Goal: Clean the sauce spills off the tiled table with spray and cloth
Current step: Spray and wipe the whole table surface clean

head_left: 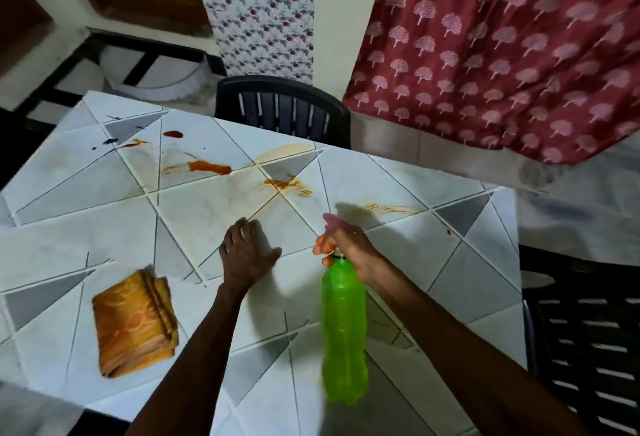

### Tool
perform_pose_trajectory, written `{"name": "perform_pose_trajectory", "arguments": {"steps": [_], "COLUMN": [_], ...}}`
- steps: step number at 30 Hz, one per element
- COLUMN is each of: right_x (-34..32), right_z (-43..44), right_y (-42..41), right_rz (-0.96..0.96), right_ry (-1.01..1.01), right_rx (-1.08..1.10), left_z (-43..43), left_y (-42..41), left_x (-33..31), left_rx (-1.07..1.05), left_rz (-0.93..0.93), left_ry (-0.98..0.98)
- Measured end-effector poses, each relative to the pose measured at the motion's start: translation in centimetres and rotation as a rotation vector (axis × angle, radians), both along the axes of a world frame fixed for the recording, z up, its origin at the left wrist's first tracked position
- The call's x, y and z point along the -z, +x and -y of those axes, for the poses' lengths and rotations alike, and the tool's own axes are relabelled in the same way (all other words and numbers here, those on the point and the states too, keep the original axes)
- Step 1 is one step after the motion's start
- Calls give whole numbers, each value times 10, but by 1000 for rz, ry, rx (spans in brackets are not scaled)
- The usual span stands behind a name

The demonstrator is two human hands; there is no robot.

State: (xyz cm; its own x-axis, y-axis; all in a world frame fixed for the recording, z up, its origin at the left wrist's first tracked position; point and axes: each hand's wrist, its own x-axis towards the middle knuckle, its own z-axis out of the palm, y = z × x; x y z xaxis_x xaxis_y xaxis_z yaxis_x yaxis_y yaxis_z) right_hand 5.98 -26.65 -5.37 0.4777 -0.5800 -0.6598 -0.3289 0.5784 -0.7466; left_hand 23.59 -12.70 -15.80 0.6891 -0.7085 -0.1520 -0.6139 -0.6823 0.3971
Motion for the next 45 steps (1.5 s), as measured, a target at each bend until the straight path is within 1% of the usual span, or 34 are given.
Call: {"name": "perform_pose_trajectory", "arguments": {"steps": [5,8,10,12,14,17,19,23,24,27,32,34,36,39,42,45], "right_x": [11,9,10,12,10,1,-4,-8,-8,-5,-10,-12,-11,-11,-4,5], "right_z": [-46,-61,-67,-64,-53,-33,-25,-15,-12,-7,-17,-19,-22,-36,-52,-62], "right_y": [-25,-53,-72,-91,-115,-155,-180,-233,-248,-296,-353,-379,-402,-412,-415,-410], "right_rz": [-110,-73,-86,-149,-191,-122,-105,-202,-202,-110,-141,-151,-164,-188,-199,-152], "right_ry": [-71,-8,-43,-118,-148,-102,-105,-201,-192,-122,-119,-89,-47,-84,-106,-62], "right_rx": [-178,-239,-224,-179,-131,-26,67,225,263,357,514,561,561,515,416,294], "left_z": [-36,-54,-62,-65,-63,-51,-41,-23,-20,-10,6,10,10,4,-13,-40], "left_y": [-1,-6,-12,-20,-33,-60,-79,-116,-123,-151,-204,-224,-243,-261,-269,-267], "left_x": [-3,-2,-1,2,2,-1,-4,-10,-11,-11,-11,-11,-11,-12,-10,-10], "left_rx": [-23,-46,-44,-34,-16,22,55,122,141,207,306,335,354,339,300,230], "left_rz": [-19,-1,-1,0,-14,-53,-79,-82,-81,-92,-98,-83,-73,-66,-54,-36], "left_ry": [-23,-37,-20,-1,6,-3,-7,-3,-4,-26,-16,-10,-9,-6,-20,-26]}}
